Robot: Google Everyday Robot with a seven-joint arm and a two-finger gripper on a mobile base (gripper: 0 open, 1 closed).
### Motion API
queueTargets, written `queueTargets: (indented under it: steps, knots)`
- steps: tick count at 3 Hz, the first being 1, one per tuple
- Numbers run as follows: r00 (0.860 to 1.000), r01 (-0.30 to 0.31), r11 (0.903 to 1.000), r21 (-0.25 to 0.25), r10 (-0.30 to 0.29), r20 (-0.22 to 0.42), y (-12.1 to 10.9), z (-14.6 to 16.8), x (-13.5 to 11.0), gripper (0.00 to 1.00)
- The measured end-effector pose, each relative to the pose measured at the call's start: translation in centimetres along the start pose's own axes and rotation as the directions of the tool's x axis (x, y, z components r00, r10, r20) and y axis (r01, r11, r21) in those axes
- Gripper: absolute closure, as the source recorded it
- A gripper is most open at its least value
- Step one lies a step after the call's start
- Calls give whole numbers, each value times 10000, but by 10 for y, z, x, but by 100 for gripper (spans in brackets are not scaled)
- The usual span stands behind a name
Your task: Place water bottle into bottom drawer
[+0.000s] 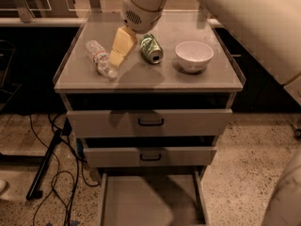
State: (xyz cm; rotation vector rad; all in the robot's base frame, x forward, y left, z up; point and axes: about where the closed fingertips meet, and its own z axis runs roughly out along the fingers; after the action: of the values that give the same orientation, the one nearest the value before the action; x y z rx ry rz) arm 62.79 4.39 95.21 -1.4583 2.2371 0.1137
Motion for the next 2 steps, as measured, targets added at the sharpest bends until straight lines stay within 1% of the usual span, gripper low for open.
queueTargets:
  steps: [1, 2]
  knots:
    - [10000, -14, 10000, -23, 14, 3, -1, 2, -1, 0]
    - [9996, 6, 9998, -216, 0, 299, 6, 6, -17, 0]
